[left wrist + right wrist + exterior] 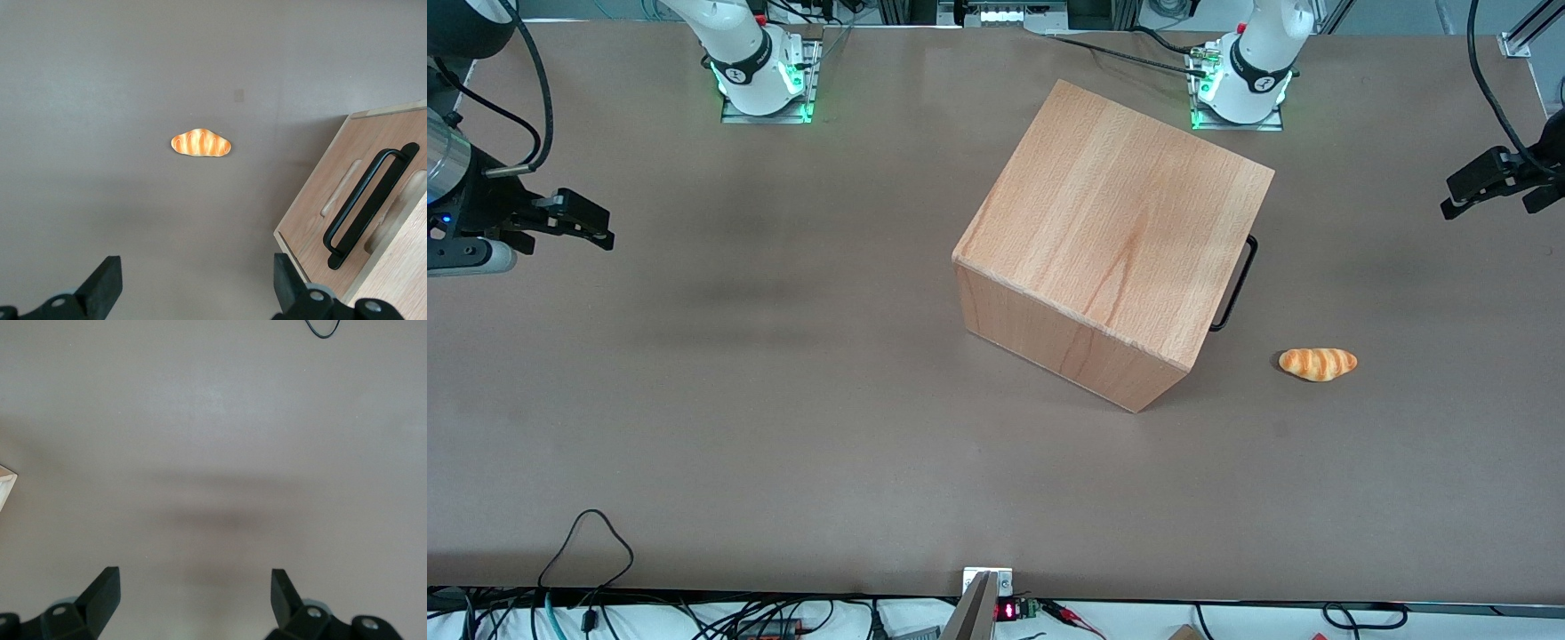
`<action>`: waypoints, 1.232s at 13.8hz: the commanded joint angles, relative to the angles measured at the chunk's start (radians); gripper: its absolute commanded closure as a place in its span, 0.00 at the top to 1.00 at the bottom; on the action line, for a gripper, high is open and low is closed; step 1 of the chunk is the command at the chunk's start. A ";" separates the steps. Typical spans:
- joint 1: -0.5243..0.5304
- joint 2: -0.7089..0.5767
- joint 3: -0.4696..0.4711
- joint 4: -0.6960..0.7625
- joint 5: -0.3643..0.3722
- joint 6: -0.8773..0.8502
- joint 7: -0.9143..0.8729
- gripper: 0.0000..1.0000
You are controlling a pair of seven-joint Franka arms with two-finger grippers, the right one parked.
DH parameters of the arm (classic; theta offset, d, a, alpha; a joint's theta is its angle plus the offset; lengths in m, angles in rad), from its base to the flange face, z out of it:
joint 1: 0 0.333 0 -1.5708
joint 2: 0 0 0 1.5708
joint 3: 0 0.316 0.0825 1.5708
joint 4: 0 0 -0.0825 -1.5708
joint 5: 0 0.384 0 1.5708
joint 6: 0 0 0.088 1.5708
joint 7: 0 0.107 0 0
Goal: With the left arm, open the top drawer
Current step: 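Move the left gripper down toward the black drawer handle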
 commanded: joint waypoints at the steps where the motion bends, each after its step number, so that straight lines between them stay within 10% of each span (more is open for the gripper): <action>1: 0.004 -0.023 -0.004 -0.014 0.010 -0.014 0.010 1.00; 17: 0.003 -0.003 -0.023 -0.093 -0.066 -0.005 0.027 1.00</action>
